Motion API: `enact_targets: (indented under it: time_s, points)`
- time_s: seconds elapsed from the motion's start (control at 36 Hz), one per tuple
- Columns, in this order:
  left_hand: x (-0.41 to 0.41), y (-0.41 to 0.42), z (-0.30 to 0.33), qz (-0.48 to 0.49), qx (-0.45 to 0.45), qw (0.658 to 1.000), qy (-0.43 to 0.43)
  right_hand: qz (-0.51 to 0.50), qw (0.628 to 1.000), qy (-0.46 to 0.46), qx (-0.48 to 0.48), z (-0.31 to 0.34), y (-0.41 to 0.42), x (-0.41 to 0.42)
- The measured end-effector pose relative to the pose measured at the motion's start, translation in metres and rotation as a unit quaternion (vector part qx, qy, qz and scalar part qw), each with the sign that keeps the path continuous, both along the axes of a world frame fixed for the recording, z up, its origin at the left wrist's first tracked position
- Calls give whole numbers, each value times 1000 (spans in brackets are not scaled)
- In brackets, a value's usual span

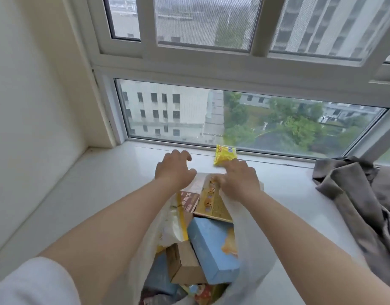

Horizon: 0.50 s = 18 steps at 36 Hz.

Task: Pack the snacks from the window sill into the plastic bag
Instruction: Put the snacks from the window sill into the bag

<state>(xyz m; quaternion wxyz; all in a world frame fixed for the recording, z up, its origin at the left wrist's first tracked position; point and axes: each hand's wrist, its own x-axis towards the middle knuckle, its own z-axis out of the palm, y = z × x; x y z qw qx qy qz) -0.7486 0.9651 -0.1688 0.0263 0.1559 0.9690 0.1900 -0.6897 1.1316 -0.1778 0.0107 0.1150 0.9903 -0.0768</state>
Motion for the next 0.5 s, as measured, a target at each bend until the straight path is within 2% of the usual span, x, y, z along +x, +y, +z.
enact_targets:
  time_s: [0.11, 0.22, 0.25, 0.31, 0.36, 0.5]
  points:
    - [-33, 38, -32, -23, -69, 997, -9, 36, 991, -125, -18, -25, 10, -45]
    - [-67, 66, -64, -9, -57, 996, -70, 44, 972, -214, -89, -33, 14, -85]
    - [-75, 71, -70, 3, -41, 995, -93, 39, 967, -224, -113, -33, 16, -93]
    - [-92, 78, -80, 32, -15, 990, -137, 0, 943, -249, -221, -33, 26, -109]
    - [-109, 82, -87, 47, -25, 986, -159, -13, 927, -250, -277, -40, 42, -127]
    - [-149, 98, -98, 56, -83, 982, -160, -19, 960, -235, -152, -84, 72, -175]
